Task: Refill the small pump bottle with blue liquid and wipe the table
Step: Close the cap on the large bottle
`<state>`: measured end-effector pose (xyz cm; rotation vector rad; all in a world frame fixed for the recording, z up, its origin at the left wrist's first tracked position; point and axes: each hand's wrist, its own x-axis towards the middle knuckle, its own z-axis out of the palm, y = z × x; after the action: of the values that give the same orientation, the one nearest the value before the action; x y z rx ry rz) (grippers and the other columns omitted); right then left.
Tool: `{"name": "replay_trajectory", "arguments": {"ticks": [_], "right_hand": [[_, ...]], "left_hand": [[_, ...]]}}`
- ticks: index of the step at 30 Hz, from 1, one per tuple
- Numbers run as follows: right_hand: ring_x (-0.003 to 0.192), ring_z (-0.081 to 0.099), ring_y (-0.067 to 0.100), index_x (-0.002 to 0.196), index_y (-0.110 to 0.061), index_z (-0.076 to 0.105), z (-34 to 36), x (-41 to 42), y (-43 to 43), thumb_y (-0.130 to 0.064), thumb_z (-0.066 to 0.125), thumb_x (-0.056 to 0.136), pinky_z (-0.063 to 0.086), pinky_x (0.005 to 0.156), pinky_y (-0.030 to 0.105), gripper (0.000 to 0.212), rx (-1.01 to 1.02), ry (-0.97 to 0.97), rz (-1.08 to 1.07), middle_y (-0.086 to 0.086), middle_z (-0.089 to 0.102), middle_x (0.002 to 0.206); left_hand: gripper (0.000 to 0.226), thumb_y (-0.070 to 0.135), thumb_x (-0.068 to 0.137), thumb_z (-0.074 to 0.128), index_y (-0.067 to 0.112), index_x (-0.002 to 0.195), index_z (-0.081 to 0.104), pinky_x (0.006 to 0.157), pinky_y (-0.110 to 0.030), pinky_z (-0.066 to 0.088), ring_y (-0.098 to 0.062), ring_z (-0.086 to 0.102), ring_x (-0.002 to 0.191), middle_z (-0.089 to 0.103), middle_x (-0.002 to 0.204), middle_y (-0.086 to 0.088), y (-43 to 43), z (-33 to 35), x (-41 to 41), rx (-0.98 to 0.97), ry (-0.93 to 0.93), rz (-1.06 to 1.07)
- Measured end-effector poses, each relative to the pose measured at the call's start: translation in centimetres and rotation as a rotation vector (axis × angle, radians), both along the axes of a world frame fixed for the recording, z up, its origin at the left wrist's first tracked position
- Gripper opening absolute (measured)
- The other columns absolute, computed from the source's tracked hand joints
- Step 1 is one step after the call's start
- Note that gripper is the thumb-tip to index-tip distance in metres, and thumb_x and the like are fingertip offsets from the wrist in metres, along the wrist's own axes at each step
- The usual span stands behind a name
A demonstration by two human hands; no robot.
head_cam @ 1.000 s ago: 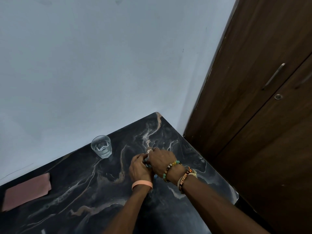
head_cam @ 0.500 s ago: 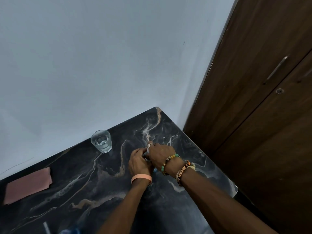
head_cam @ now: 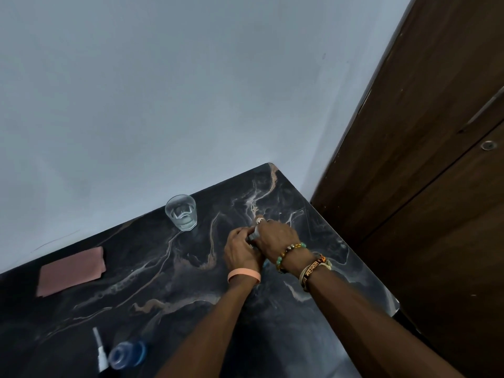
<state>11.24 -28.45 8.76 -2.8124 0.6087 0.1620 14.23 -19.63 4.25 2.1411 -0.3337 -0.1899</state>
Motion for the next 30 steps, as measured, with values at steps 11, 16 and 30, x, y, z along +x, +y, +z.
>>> {"name": "replay_trajectory", "arguments": {"ticks": [11, 16, 30], "right_hand": [[0.09, 0.064, 0.022, 0.107, -0.019, 0.056, -2.0, -0.9, -0.8, -0.046, 0.069, 0.08, 0.055, 0.079, 0.038, 0.04, 0.283, -0.129, -0.16, 0.003, 0.067, 0.101], [0.096, 0.064, 0.022, 0.11, -0.018, 0.057, -3.4, -1.3, -0.5, -0.041, 0.074, 0.079, 0.053, 0.081, 0.034, 0.043, 0.328, -0.173, -0.201, 0.005, 0.067, 0.107], [0.093, 0.061, 0.018, 0.116, -0.016, 0.055, -3.6, -1.7, -1.3, -0.036, 0.084, 0.067, 0.048, 0.074, 0.026, 0.06, 0.399, -0.159, -0.203, 0.003, 0.066, 0.108]], "left_hand": [[0.035, 0.01, 0.073, 0.071, 0.02, 0.107, 0.065, 0.08, -0.013, 0.048, -0.002, 0.049, 0.089, 0.054, 0.111, 0.008, 1.0, -1.2, -0.2, -0.071, -0.024, -0.061], [0.061, 0.004, 0.065, 0.078, 0.022, 0.12, 0.058, 0.085, -0.011, 0.045, -0.006, 0.055, 0.096, 0.044, 0.119, 0.011, 1.7, -2.1, -0.5, -0.11, 0.034, -0.119], [0.079, 0.007, 0.071, 0.076, 0.02, 0.14, 0.041, 0.104, -0.039, 0.044, -0.019, 0.052, 0.123, 0.05, 0.136, -0.005, 1.6, -3.3, -0.1, -0.111, 0.138, -0.139]]}}
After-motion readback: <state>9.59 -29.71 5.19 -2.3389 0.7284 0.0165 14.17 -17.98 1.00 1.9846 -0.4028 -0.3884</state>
